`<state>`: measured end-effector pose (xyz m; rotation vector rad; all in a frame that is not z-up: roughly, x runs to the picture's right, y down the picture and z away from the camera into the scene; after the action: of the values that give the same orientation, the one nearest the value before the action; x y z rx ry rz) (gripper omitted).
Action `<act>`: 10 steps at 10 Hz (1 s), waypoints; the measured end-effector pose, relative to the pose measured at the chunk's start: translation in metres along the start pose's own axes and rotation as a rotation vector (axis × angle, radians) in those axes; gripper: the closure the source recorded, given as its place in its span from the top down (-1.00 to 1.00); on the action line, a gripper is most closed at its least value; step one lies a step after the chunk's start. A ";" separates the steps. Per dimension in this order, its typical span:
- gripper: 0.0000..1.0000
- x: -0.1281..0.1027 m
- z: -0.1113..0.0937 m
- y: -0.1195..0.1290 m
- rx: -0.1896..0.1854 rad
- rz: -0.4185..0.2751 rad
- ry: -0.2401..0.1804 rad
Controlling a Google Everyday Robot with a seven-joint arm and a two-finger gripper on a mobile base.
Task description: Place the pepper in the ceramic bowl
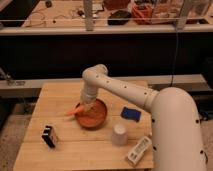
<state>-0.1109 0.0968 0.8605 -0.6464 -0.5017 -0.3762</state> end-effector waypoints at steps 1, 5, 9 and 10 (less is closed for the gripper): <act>-0.41 0.000 0.001 0.001 -0.001 0.001 -0.001; -0.30 0.001 0.001 0.002 -0.010 0.003 -0.001; -0.30 0.002 0.002 0.004 -0.018 0.006 0.000; -0.30 0.002 0.002 0.004 -0.019 0.006 0.000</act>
<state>-0.1079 0.1007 0.8608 -0.6661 -0.4969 -0.3753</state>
